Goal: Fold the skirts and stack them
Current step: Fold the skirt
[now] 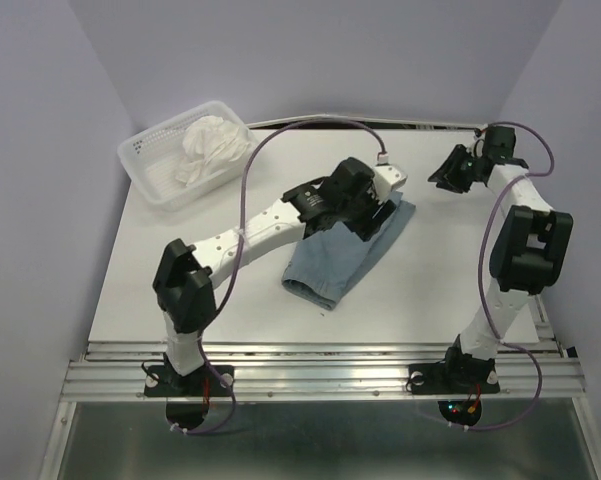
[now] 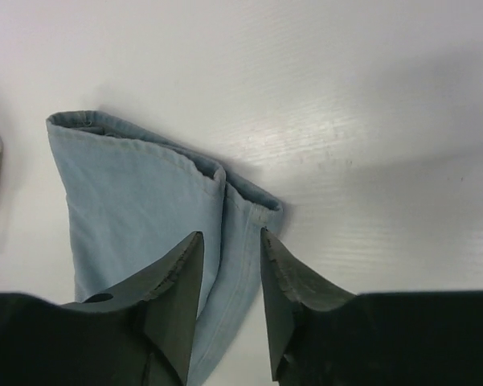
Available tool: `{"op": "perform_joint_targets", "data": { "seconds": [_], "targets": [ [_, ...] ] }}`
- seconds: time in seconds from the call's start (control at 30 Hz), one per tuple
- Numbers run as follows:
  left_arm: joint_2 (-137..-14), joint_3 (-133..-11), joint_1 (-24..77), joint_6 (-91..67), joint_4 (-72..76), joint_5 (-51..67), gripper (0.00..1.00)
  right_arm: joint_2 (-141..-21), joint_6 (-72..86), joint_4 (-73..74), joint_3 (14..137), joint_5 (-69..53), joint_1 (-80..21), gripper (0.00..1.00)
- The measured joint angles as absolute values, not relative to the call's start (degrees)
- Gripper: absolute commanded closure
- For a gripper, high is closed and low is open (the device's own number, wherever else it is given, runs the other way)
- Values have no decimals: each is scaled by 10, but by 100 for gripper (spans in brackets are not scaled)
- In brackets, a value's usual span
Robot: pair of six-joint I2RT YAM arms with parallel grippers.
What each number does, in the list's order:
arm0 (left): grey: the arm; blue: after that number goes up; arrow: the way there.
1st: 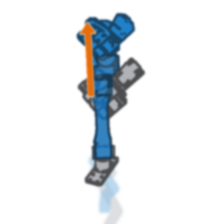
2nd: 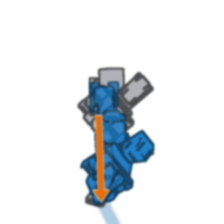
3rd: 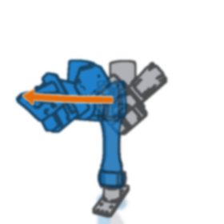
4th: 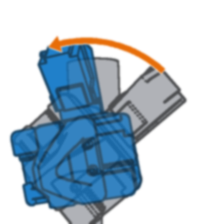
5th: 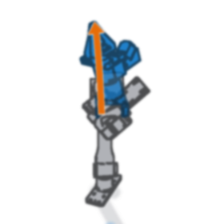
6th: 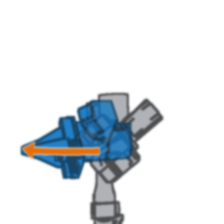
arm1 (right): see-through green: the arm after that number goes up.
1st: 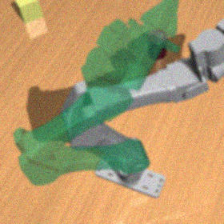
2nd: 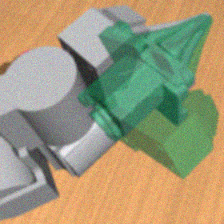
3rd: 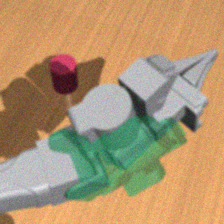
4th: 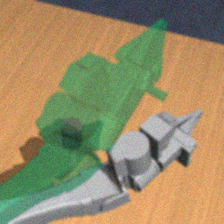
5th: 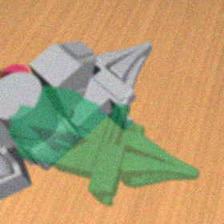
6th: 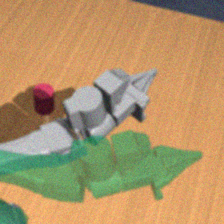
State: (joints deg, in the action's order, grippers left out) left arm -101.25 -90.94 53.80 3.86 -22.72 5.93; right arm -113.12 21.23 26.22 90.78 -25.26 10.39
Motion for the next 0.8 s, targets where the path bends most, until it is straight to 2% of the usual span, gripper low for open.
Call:
{"op": "perform_joint_targets", "data": {
  "seconds": [0.17,0.33,0.53,0.8],
  "targets": [
    [-1163,-1149,504,46,-214,89,40,-1081,215,245,827,-310,119,72],
    [-1299,-1275,444,21,-219,142,43,-1094,243,194,749,-383,104,77],
    [-1377,-1291,425,-16,-211,145,42,-1130,269,139,717,-418,102,78],
    [-1406,-1309,448,-48,-139,128,40,-1171,285,93,705,-404,102,79]
  ]
}}
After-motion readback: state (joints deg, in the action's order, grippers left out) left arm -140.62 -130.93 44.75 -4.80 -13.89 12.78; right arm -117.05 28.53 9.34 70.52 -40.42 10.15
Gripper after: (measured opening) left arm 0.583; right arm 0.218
